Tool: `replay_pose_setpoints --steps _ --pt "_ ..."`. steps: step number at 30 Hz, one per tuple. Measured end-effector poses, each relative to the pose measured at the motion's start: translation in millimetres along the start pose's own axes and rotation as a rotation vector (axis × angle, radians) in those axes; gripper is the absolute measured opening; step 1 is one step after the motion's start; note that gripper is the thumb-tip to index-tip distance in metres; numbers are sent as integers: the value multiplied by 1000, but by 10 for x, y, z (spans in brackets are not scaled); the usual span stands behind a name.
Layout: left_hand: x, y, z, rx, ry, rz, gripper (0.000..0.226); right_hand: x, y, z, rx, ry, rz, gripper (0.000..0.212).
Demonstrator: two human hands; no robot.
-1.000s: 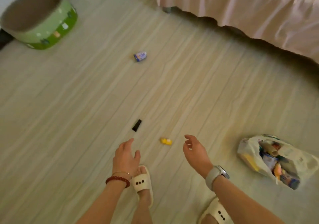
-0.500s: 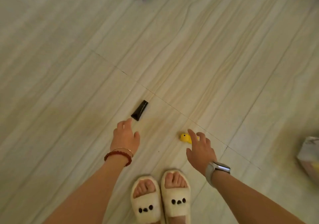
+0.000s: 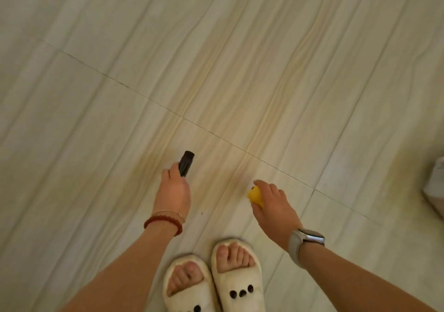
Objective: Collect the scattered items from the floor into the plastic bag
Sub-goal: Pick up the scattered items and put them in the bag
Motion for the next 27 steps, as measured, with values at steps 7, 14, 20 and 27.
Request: replay_pose_setpoints --steps 7,14,20,27 --pt "-1105 1372 -620 -230 11 81 39 -1125 123 -1296 767 182 266 47" --pt "-1793 3404 -1226 -275 7 333 37 -2156 698 -2968 862 449 318 43" --pt "-2588 4692 -1097 -210 -68 549 39 -2899 1522 -3735 844 593 396 43" --pt "-3320 5327 94 -86 -216 514 38 -3332 2883 -3548 938 536 581 51"
Point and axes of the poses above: each hand's wrist, its own x-axis towards the middle knuckle, its own z-axis out of the palm, y = z × x, the point moved 10 cm from there along x, towards the middle knuckle, and after that the axes turned 11 degrees about -x, right-handed, at the moved point
